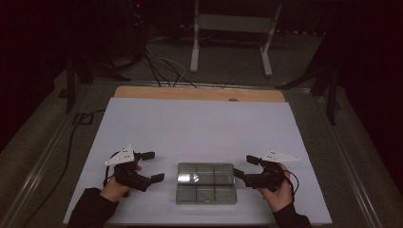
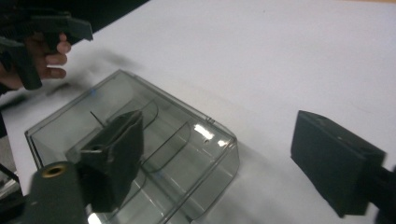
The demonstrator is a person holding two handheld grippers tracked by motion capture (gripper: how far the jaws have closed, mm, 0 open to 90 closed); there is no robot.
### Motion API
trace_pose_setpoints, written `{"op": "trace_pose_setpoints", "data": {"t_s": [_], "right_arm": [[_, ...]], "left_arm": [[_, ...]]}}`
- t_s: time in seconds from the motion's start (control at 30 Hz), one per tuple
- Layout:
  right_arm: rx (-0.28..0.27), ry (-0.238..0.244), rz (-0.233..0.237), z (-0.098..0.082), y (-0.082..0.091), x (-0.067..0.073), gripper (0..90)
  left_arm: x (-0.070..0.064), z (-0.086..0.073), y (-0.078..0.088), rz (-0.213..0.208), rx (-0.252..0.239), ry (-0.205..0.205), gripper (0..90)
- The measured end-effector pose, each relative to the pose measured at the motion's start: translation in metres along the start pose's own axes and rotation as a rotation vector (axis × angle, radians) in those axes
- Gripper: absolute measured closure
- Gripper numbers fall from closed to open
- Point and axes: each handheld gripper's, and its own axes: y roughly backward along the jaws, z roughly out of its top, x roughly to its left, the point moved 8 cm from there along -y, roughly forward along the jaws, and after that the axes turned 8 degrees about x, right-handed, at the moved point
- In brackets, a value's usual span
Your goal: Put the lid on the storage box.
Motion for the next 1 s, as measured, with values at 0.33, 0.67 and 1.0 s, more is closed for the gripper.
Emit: {"op": "trace_pose_setpoints", "data": {"t_s": [0.33, 0.67, 1.0], "right_arm": [[-0.061, 0.073, -0.012, 0.000, 0.008, -0.004, 0.9], [-0.029, 0.068, -0.034, -0.009, 0.008, -0.014, 0.0], [0.020, 0.065, -0.051, -0.027, 0.013, -0.021, 0.0]], "left_arm": [[0.003, -0.001, 0.001, 0.016, 0.006, -0.005, 2.6], [0.002, -0.006, 0.007, 0.024, 0.026, -0.009, 0.9], [0.005, -0.015, 0.020, 0.065, 0.039, -0.017, 0.9]]}}
